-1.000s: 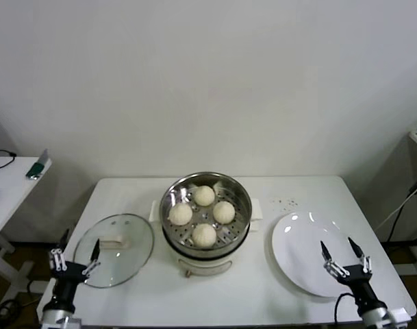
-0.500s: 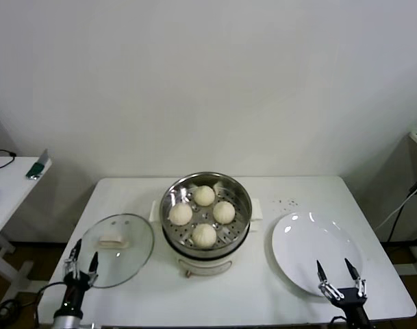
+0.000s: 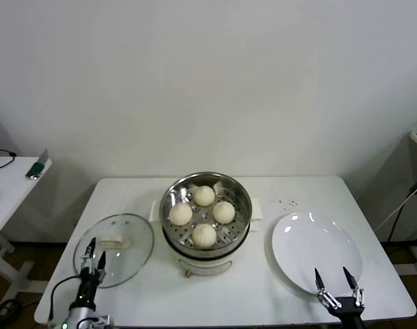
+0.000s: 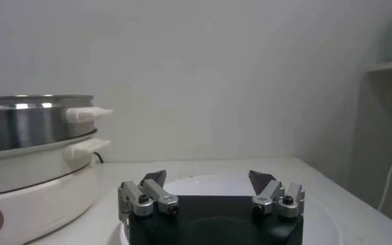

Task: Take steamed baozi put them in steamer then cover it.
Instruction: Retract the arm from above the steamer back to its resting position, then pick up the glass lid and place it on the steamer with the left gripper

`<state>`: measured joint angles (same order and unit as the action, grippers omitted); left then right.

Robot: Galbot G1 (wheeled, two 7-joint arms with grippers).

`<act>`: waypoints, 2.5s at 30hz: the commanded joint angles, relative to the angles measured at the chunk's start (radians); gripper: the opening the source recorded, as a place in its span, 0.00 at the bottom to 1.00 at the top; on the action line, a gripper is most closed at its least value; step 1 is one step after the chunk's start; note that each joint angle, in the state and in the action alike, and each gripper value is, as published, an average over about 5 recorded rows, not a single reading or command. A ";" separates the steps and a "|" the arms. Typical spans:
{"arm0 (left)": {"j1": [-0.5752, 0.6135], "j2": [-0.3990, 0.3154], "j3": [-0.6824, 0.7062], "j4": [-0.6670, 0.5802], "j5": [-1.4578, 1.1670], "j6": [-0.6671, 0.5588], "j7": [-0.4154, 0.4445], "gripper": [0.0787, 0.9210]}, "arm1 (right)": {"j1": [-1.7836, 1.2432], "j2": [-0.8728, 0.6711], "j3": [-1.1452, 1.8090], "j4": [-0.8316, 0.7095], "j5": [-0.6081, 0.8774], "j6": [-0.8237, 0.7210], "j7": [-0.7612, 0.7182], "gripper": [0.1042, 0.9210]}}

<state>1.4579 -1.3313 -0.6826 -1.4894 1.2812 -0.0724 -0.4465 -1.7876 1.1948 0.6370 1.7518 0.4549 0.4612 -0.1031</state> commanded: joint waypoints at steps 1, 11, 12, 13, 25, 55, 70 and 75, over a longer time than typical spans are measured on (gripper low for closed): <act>-0.123 0.001 0.036 0.066 0.048 0.057 0.017 0.88 | -0.008 0.014 -0.001 -0.002 -0.007 0.011 0.001 0.88; -0.200 0.001 0.061 0.147 0.061 0.084 0.025 0.88 | -0.018 0.021 0.005 0.007 -0.016 0.013 0.005 0.88; -0.203 0.002 0.060 0.153 0.063 0.083 0.026 0.88 | -0.020 0.020 0.006 0.009 -0.016 0.013 0.005 0.88; -0.205 0.003 0.058 0.159 0.066 0.082 0.026 0.88 | -0.021 0.020 0.007 0.010 -0.016 0.014 0.005 0.88; -0.194 0.014 0.042 0.206 0.098 0.039 0.015 0.57 | -0.018 0.011 0.006 0.010 -0.012 0.012 0.004 0.88; -0.107 0.380 0.016 -0.513 -0.386 0.505 0.488 0.07 | -0.014 0.009 0.010 0.010 -0.060 -0.044 0.022 0.88; -0.302 0.321 0.434 -0.717 -0.170 0.791 0.705 0.07 | 0.016 0.024 0.015 0.006 -0.076 -0.055 0.041 0.88; -0.388 0.237 0.599 -0.691 -0.052 0.845 0.784 0.07 | 0.026 0.025 0.016 0.001 -0.075 -0.051 0.040 0.88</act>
<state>1.2248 -1.0003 -0.4294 -2.0781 1.0341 0.5796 0.1421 -1.7737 1.2180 0.6527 1.7555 0.3834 0.4111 -0.0652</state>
